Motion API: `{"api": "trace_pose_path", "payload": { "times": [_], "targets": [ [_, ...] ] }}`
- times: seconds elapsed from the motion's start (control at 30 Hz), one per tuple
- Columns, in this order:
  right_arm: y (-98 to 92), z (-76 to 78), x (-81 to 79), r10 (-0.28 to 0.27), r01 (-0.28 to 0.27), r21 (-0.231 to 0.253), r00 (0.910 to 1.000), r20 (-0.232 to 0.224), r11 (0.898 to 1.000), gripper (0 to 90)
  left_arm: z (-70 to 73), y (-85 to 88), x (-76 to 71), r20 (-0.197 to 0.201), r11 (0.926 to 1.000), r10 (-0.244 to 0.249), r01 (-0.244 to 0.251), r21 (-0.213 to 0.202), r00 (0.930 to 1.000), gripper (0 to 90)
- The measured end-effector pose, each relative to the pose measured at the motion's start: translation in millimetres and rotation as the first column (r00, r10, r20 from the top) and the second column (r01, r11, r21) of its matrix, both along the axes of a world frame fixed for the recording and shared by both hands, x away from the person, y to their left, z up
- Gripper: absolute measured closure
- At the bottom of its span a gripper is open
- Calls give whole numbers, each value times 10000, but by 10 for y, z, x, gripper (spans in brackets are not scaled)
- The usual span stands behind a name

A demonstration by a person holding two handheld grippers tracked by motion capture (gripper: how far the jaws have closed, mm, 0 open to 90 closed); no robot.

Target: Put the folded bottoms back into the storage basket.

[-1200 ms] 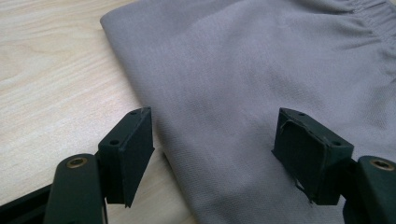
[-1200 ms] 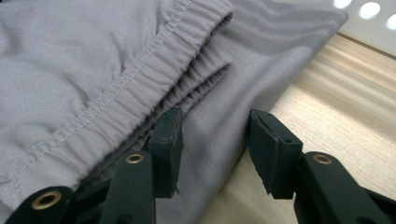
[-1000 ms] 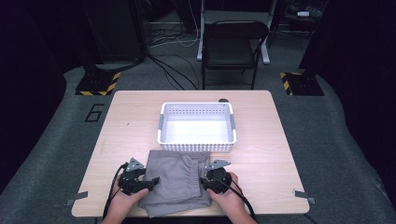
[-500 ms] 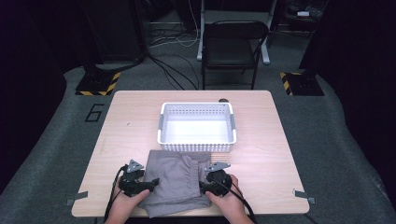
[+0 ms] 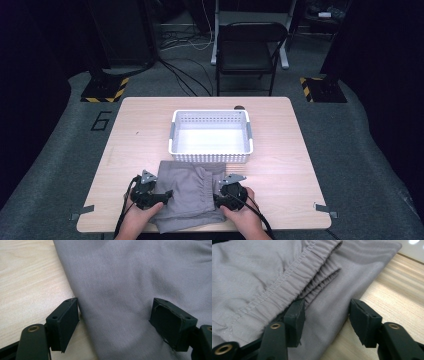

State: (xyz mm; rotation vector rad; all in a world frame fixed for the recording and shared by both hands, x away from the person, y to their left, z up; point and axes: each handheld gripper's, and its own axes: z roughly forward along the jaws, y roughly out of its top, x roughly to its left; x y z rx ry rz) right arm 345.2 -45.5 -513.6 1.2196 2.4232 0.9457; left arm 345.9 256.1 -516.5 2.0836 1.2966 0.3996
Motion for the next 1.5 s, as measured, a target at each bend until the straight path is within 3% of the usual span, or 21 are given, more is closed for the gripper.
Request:
{"api": "trace_pose_path", "payload": {
  "times": [0.13, 0.33, 0.43, 0.47, 0.53, 0.63, 0.9, 1.0, 1.23, 1.5],
  "targets": [
    [0, 1, -6, 200, -200, 3, 9998, 49, 9998, 531, 15, -24, -22, 4, 9995, -213, 213, -214, 9998, 331],
    [7, -3, -25, 416, -416, 289, 9991, -17, 9987, 666, 17, -42, -55, -99, 9951, -528, 517, -847, 9986, 596],
    [-2, 0, -20, 449, -443, 398, 9989, -142, 9982, 716, 21, -49, -61, -63, 9940, -694, 687, -849, 9976, 681],
    [-7, -3, -9, 483, -466, 608, 9985, -267, 9971, 769, 30, -75, -70, 43, 9940, -841, 842, -693, 9964, 700],
    [-23, -2, -4, 805, -798, 478, 9967, -129, 9957, 805, 37, -84, -75, 104, 9939, -977, 981, -505, 9952, 729],
    [-9, 15, -10, 848, -847, 224, 9964, -13, 9962, 832, 41, -108, -80, 235, 9940, -984, 993, -452, 9949, 761],
    [-8, 29, -27, 538, -527, 474, 9983, -240, 9975, 843, 62, -100, -81, 380, 9941, -1007, 1020, -367, 9942, 793],
    [-34, 47, -24, 811, -808, 333, 9967, -82, 9962, 844, 96, -80, -83, 351, 9940, -972, 988, -462, 9946, 797],
    [-51, 119, -54, 750, -750, 505, 9972, 10, 9959, 847, 212, -55, -130, 701, 9915, -928, 986, -847, 9932, 800],
    [-69, 209, -87, 742, -747, 836, 9972, 84, 9937, 849, 298, -27, -151, 728, 9888, -917, 994, -1111, 9931, 802]
  ]
}}
